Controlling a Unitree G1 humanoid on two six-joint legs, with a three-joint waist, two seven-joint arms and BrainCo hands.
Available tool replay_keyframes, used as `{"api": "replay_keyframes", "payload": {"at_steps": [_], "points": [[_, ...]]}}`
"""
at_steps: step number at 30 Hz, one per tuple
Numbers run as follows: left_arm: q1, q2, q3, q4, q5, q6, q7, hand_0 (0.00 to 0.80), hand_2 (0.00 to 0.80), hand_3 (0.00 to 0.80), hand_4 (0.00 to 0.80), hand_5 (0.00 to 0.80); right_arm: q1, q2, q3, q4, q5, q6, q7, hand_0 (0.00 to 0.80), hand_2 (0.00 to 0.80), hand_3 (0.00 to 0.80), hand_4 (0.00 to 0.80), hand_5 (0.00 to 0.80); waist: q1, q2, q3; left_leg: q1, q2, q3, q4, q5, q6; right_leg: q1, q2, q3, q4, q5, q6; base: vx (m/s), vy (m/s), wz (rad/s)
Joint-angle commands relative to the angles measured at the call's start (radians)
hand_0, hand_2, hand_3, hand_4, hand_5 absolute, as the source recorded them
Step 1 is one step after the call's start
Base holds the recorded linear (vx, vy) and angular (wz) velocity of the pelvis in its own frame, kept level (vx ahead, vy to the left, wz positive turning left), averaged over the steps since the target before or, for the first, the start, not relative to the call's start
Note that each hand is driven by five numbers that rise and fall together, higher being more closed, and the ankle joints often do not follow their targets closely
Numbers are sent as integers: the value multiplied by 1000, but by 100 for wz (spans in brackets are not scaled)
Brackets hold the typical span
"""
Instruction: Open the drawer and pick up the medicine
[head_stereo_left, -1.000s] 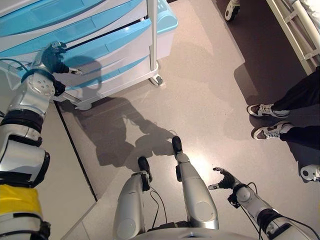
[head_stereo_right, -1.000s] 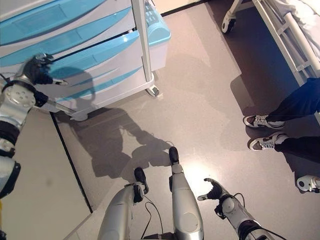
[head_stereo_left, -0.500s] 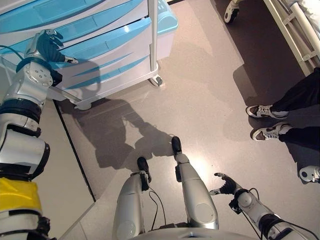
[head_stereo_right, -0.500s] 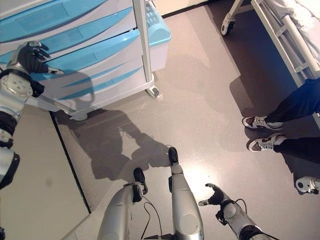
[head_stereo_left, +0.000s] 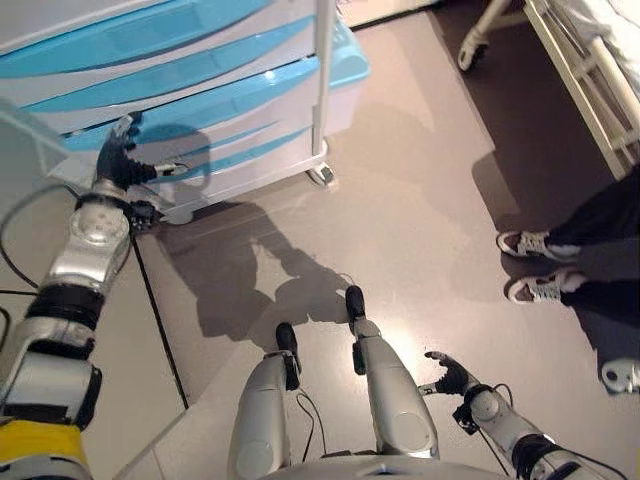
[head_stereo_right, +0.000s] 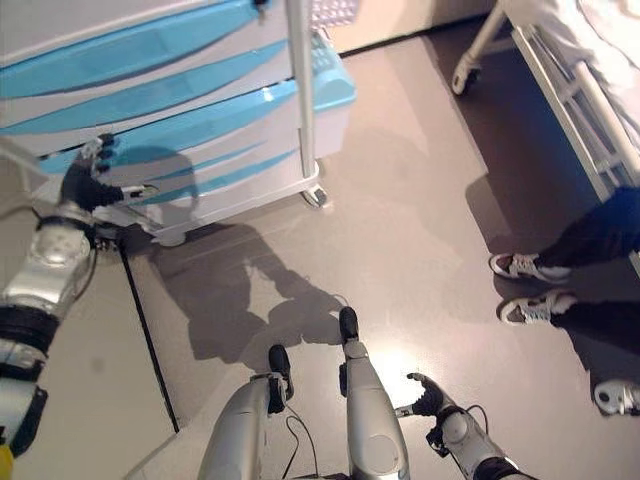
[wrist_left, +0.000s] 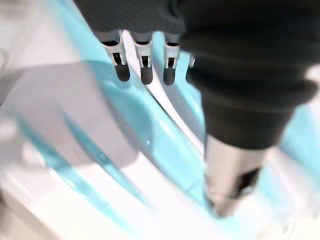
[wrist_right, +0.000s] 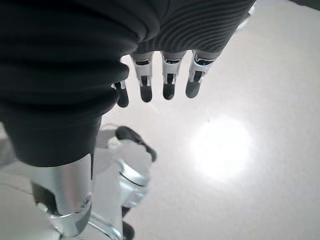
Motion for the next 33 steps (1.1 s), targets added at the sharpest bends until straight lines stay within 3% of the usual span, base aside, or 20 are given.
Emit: {"api": "replay_keyframes", "payload": {"at_steps": [1, 2, 7, 11, 16, 22, 25, 26, 29, 33], "points": [[83, -34, 94, -79, -137, -60, -47, 0, 0, 0, 0, 0, 45, -15, -50, 7, 30, 11, -16, 0, 0, 0, 0, 0, -8, 28, -26, 69, -38, -23, -152, 92, -50, 60, -1, -28, 34, -101, 54, 64, -93, 54], [161, -100, 117, -107, -165, -56, -63, 0, 0, 0, 0, 0, 52, -3, -77, 18, 50, 12, -18, 0, 0, 0, 0, 0, -2, 33, -36, 100, -38, -43, -170, 100, -54, 100, 1, -47, 28, -112, 47, 64, -93, 48], [242, -148, 131, -82, -137, -38, -93, 0, 0, 0, 0, 0, 65, 15, -119, 20, 115, 7, -12, 0, 0, 0, 0, 0, 2, 36, -64, 159, -35, -68, -215, 119, -61, 165, 10, -76, 6, -124, 39, 69, -67, 34], [327, -195, 115, -65, -85, -15, -132, 0, 0, 0, 0, 0, 80, 52, -205, 60, 288, -5, 19, 0, 0, 0, 0, 0, 7, 44, -118, 231, -28, -95, -283, 145, -68, 237, 32, -108, -27, -137, 31, 102, -94, 14], [423, -304, 108, 97, -24, 28, -198, 0, 0, 0, 0, 0, 92, 85, -266, 135, 425, -5, 83, 0, 0, 0, 0, 0, 11, 45, -210, 337, -1, -113, -366, 167, -75, 336, 54, -144, -70, -158, 24, 101, -81, 18], [495, -434, 119, 296, 59, 54, -211, 0, 0, 0, 0, 0, 108, 108, -284, 217, 455, 11, 124, 0, 0, 0, 0, 0, 18, 39, -288, 416, 13, -127, -406, 166, -78, 422, 68, -167, -94, -179, 17, 88, -53, 8], [511, -459, 112, 369, 123, 60, -207, 0, 0, 0, 0, 0, 111, 113, -284, 235, 460, 19, 136, 0, 0, 0, 0, 0, 21, 35, -311, 437, 16, -126, -414, 161, -77, 446, 69, -171, -109, -181, 18, 64, -28, 14], [527, -488, 115, 464, 187, 70, -190, 0, 0, 0, 0, 0, 109, 121, -284, 267, 463, 26, 143, 0, 0, 0, 0, 0, 26, 31, -331, 456, 17, -124, -419, 156, -76, 470, 70, -172, -126, -180, 19, 93, -33, -1], [552, -508, 89, 521, 290, 75, -186, 0, 0, 0, 0, 0, 114, 125, -288, 280, 475, 30, 150, 0, 0, 0, 0, 0, 32, 28, -357, 477, 19, -118, -428, 150, -74, 494, 73, -170, -149, -176, 23, 59, -16, 0], [582, -544, 107, 588, 280, 89, -206, 0, 0, 0, 0, 0, 111, 137, -280, 298, 475, 33, 156, 0, 0, 0, 0, 0, 48, 20, -377, 495, 20, -112, -441, 147, -72, 515, 75, -164, -182, -166, 27, 13, -2, 0]]}}
